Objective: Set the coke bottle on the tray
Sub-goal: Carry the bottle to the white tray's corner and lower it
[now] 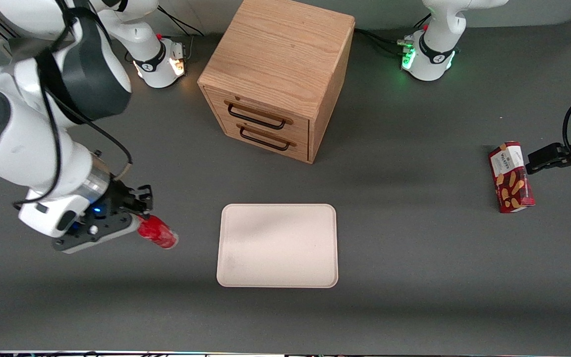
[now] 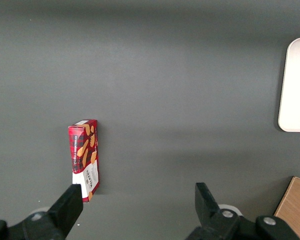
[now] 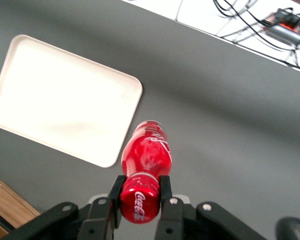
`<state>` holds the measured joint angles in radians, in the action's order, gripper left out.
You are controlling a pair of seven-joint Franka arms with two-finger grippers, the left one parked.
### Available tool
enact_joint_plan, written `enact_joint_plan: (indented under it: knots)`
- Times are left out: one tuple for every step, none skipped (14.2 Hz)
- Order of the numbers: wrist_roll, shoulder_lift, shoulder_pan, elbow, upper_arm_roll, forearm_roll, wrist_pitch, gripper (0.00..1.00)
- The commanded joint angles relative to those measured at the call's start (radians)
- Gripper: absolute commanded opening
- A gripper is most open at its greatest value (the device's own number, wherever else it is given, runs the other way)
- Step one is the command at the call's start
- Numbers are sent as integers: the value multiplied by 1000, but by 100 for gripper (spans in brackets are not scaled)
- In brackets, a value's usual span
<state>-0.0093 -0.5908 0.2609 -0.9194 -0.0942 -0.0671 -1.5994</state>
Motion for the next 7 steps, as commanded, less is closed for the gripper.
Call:
enact_joint_plan:
  knots:
    - [28,-78,17,66,-36,-17,-66,0]
    - [38,-102,30,65,-36,-17,-94,0]
    - [63,-124,43,63,-38,-19,-115,0]
    - [69,-150,49,63,-38,-29,-137,0]
    - [71,-174,52,62,-41,-54,-161,0]
    - [72,-194,57,60,-45,-66,-181,0]
    - [78,-216,57,59,-45,-68,-201,0]
